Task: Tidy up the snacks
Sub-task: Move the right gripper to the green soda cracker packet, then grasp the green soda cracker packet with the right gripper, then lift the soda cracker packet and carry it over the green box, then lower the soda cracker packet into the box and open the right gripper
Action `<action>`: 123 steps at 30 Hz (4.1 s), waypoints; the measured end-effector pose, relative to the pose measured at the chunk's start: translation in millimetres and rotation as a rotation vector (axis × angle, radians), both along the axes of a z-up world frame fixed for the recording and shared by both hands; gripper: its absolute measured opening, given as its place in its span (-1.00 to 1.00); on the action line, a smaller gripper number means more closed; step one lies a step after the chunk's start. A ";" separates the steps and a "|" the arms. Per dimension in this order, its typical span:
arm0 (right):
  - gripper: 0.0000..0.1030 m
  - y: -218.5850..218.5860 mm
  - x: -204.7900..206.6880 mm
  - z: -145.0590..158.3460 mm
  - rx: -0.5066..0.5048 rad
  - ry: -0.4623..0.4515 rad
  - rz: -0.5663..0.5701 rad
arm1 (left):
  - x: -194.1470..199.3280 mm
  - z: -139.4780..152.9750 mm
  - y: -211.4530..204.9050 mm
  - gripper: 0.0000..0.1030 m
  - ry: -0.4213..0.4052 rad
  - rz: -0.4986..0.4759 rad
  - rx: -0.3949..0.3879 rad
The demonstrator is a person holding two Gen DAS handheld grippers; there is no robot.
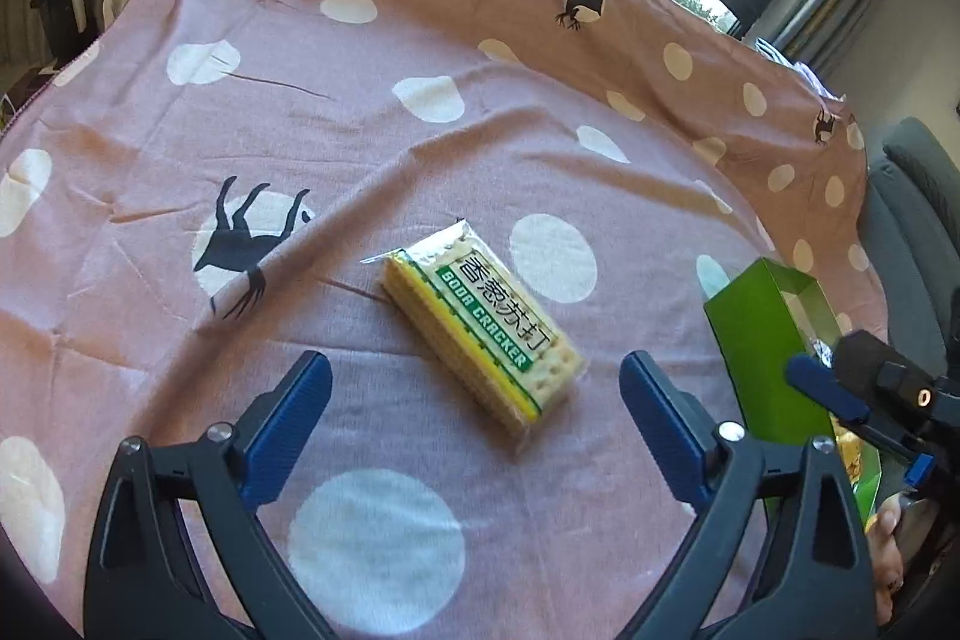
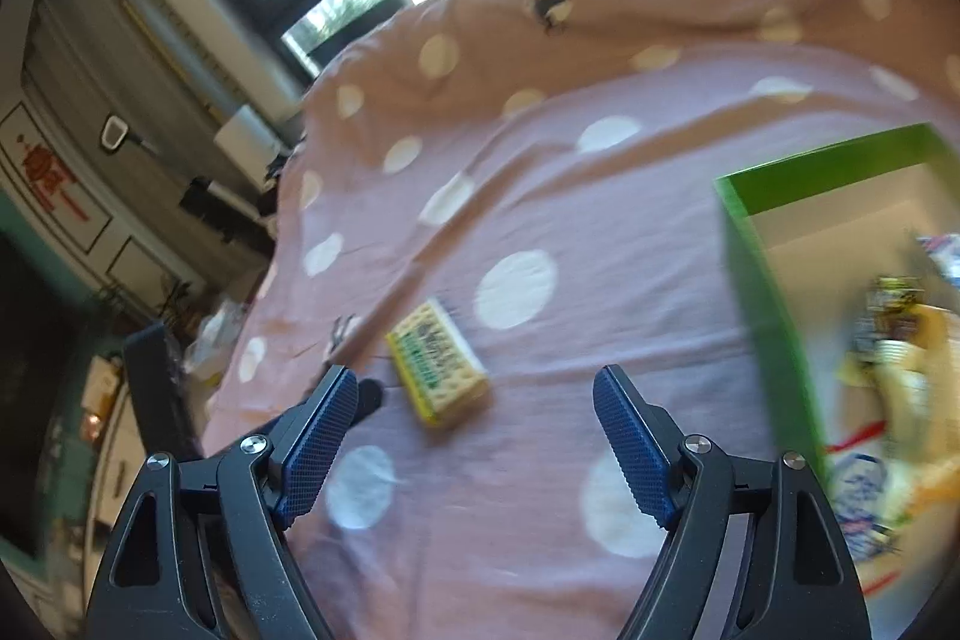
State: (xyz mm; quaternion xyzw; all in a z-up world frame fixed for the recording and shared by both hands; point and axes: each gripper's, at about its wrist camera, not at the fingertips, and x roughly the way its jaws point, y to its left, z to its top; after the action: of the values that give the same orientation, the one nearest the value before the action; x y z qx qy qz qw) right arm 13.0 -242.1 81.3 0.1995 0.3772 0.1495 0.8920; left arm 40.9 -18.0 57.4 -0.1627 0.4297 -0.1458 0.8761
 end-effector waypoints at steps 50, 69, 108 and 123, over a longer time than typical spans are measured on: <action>0.02 48.3 -2.1 -15.7 -0.027 0.036 0.135 | -59.2 31.7 -56.1 -0.10 -0.172 -0.190 0.073; 0.02 -42.2 -70.2 48.6 -0.078 -0.165 -0.054 | -91.9 95.9 -155.4 -0.09 -0.357 -0.344 0.101; 0.02 -168.5 -66.6 -0.7 0.066 0.074 -0.336 | -57.5 53.4 -279.2 -0.06 -0.187 -0.562 0.079; 0.03 -172.3 -69.5 3.0 0.075 0.067 -0.370 | -57.6 55.2 -273.8 0.69 -0.161 -0.519 0.066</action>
State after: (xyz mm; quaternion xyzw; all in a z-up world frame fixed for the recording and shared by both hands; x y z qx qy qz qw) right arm -56.5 -414.5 84.3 0.3036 0.3579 -0.0101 0.8830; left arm -16.7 -291.8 112.6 -0.0063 0.3906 -0.3639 0.8456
